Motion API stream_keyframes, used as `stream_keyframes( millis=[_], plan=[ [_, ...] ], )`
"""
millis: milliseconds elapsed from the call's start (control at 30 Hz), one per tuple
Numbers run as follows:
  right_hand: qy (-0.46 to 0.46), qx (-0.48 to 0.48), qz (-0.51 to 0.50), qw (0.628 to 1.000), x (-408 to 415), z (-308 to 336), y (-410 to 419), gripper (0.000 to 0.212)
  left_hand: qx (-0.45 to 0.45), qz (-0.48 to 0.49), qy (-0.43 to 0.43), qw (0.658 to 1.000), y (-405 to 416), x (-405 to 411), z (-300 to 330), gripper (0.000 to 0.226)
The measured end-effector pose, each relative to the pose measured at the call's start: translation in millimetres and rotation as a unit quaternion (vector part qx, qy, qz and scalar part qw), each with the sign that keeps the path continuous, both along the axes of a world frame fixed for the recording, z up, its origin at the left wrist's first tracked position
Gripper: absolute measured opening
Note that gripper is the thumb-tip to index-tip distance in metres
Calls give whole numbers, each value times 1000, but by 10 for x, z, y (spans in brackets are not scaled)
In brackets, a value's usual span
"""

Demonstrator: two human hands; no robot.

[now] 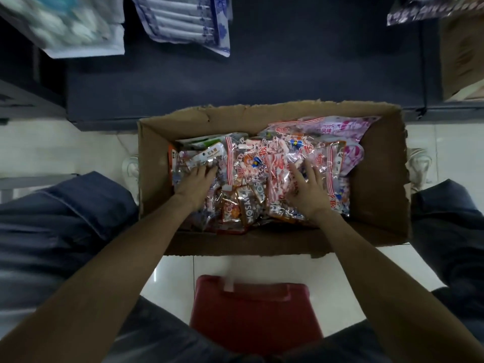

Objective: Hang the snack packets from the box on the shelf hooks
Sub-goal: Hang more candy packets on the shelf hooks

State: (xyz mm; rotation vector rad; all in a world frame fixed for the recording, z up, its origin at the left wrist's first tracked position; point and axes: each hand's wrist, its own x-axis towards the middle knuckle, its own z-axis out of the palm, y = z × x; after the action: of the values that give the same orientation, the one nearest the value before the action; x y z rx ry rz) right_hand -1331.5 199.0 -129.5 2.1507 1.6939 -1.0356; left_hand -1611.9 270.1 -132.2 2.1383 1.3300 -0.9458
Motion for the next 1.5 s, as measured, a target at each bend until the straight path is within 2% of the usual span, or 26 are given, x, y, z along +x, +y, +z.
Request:
stream_keyframes(
  millis=[67, 233, 333, 400, 500, 600, 667, 733, 833, 933, 1000, 1100, 1200, 1233, 1300, 1367, 1433, 1500],
  plan=[
    [5, -8, 7, 1000, 4, -14, 0, 84, 1, -43, 9, 999, 72, -2, 38, 105],
    [15, -4, 43, 999, -56, -13, 2, 77, 26, -119, -17, 992, 217, -117, 252, 59],
    [39, -10, 78, 996, -144, 24, -16, 69, 20, -111, -59, 992, 231, -146, 438, 30],
    [40, 36, 69, 996, -160, 52, -11, 61, 32, -83, -92, 992, 246, -156, 602, 22],
    [6, 122, -46, 992, -52, 66, 3, 52, 94, -25, -173, 980, 284, -169, 817, 19],
    [14, 76, -155, 985, 141, 63, 12, 56, 127, 129, -298, 937, 280, -99, 960, 20],
    [36, 36, -165, 985, 236, 63, 2, 62, 105, 238, -339, 904, 268, 7, 936, 18],
    [91, 14, -143, 985, 313, 65, -22, 67, 76, 282, -324, 900, 247, 110, 810, 26],
    [128, 1, -85, 988, 487, 72, -62, 68, 84, 227, -221, 945, 236, 211, 598, 34],
    [51, 55, -48, 996, 692, 22, -39, 59, 103, 111, -104, 983, 270, 325, 531, 47],
    [3, 45, -75, 996, 772, -34, 43, 55, 97, 63, -89, 989, 286, 438, 519, 50],
    [-23, -38, -32, 998, 805, -92, 155, 68, 95, 37, -115, 988, 281, 583, 478, 48],
    [-29, -44, 8, 999, 820, -117, 187, 88, 99, 61, -157, 981, 268, 616, 454, 39],
    [-41, -40, 12, 998, 826, -117, 186, 84, 103, 68, -167, 978, 254, 605, 465, 38],
    [-73, -35, 24, 996, 849, -76, 201, 59, 112, 69, -186, 974, 204, 556, 497, 32],
    [-68, -41, -24, 997, 879, 42, 224, 40, 121, 81, -228, 963, 146, 483, 546, 21],
    [-64, -36, -59, 996, 907, 191, 208, 33, 143, 104, -268, 947, 89, 397, 625, 16],
    [-70, -13, -43, 997, 908, 367, 149, 28, 182, 116, -281, 935, 61, 302, 704, 18]
  ],
)
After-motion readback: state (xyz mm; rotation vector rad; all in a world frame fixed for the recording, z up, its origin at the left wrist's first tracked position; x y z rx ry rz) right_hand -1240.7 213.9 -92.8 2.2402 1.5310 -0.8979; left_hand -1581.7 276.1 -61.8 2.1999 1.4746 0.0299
